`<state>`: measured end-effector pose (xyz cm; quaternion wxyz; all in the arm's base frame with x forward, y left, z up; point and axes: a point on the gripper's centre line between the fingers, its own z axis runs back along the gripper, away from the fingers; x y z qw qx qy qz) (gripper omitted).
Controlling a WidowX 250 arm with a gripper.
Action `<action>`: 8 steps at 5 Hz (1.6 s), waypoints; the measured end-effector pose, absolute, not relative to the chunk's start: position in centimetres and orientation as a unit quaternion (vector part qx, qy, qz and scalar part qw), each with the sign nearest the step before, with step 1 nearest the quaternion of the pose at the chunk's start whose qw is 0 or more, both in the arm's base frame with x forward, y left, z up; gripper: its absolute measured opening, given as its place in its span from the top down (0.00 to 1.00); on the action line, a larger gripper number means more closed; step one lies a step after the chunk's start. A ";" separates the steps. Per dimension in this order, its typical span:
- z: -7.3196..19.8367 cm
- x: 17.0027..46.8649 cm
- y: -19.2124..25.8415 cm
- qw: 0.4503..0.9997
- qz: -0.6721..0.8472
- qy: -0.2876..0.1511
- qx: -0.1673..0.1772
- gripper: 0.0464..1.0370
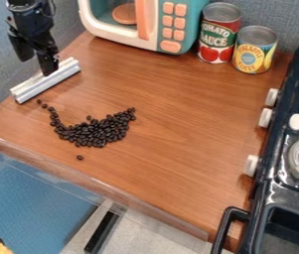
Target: Sweep into pile
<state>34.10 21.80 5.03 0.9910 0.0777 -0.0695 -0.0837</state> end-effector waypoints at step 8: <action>2.1 33.8 20.6 0.990 -0.081 -0.067 0.096 0.68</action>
